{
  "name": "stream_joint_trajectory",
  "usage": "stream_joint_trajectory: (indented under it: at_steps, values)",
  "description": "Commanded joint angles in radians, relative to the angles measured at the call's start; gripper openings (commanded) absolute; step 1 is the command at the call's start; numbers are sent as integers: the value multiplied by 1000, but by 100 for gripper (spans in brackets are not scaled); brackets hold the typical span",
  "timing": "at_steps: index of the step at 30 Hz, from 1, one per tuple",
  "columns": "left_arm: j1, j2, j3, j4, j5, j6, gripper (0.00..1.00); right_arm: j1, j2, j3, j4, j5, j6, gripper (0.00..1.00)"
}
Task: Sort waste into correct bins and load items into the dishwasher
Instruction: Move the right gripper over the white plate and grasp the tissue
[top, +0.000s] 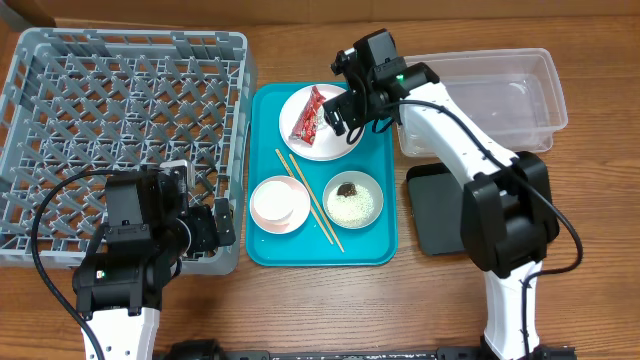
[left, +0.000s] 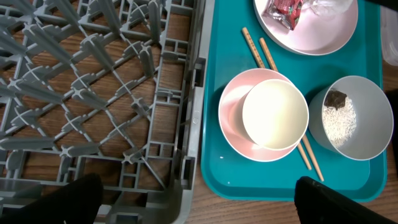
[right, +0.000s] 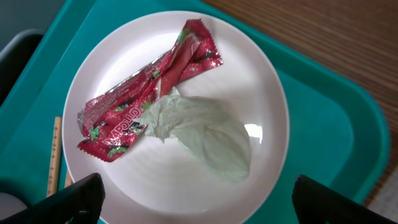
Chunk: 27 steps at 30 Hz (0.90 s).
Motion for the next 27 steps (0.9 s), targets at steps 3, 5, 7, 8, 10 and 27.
stream_joint_trajectory:
  at_steps: [3, 5, 7, 8, 10, 27]
  values:
    - [1, -3, 26, 0, -6, -14, 100, 16, 59, 31, 28, -46, -6, 95]
    - [1, -3, 26, 0, -6, -14, 100, 26, 72, 31, 40, -46, -6, 94]
    - [1, -3, 26, 0, -6, -14, 100, 37, 82, 31, 53, -44, -7, 93]
    - [1, -3, 26, 0, -6, -14, 100, 43, 86, 31, 60, -39, -7, 92]
    - [1, -3, 26, 0, -6, -14, 100, 54, 97, 31, 69, -11, -6, 89]
    - [1, -3, 26, -3, -6, -14, 100, 68, 119, 30, 62, 42, 2, 34]
